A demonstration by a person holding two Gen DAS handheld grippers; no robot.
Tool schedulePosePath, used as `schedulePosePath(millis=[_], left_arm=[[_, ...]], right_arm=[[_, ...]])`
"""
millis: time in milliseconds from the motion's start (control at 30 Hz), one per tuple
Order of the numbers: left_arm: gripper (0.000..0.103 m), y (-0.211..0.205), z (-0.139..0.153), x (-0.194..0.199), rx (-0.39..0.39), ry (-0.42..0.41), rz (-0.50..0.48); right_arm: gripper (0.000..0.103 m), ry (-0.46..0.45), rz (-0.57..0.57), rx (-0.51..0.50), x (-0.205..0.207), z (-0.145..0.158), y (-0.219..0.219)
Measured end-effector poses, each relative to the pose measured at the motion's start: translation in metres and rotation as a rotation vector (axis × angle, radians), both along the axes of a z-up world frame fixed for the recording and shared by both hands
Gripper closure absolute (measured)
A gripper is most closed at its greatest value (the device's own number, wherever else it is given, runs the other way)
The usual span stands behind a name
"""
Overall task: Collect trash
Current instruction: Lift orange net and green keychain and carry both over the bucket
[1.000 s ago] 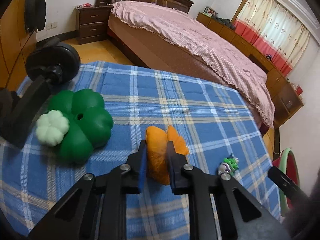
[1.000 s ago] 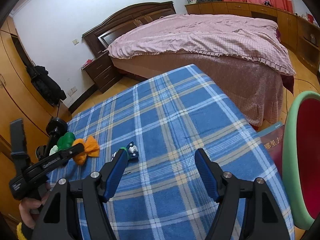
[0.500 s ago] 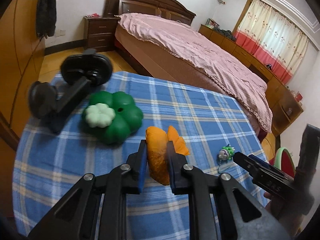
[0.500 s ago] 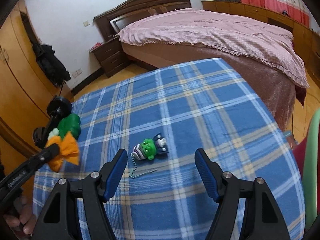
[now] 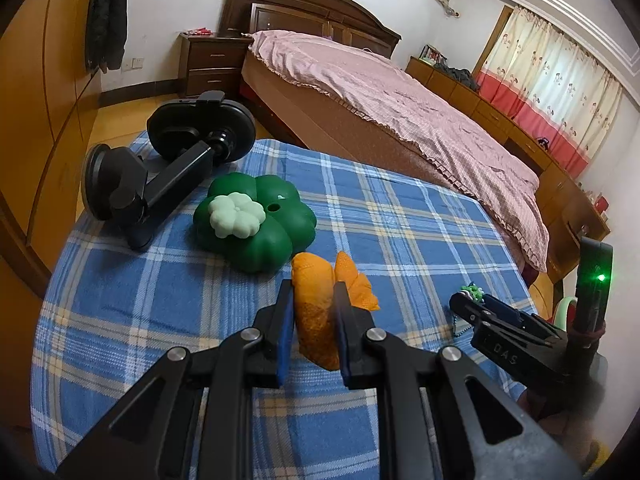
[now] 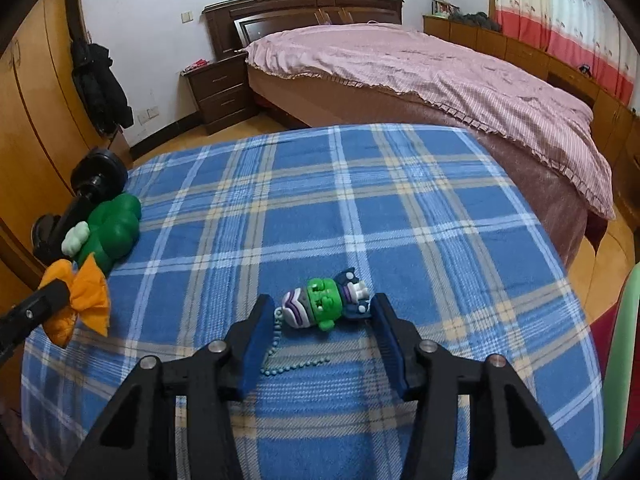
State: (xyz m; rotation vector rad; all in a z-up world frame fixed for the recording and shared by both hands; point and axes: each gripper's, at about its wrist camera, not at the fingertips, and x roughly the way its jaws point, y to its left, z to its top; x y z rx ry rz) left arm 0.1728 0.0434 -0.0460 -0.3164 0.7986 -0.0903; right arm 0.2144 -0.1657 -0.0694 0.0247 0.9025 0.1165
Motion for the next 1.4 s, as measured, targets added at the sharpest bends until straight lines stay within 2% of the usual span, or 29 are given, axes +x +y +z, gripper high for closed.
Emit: schedulePosePath(millis=[333, 933, 1400], left_arm=[[0.085, -0.006, 0.010, -0.011, 0.006, -0.020, -0.010], [0.085, -0.033, 0.040, -0.040, 0.008, -0.076, -0.057], [0.085, -0.082, 0.070, -0.066, 0.005, -0.127, -0.157]], right_arm=[[0.051, 0.003, -0.018, 0.085, -0.012, 0.005, -0.011], [0.051, -0.118, -0.052, 0.188, -0.092, 0.064, -0.048], [0.051, -0.238, -0.173, 0.256, -0.156, 0.102, -0.111]])
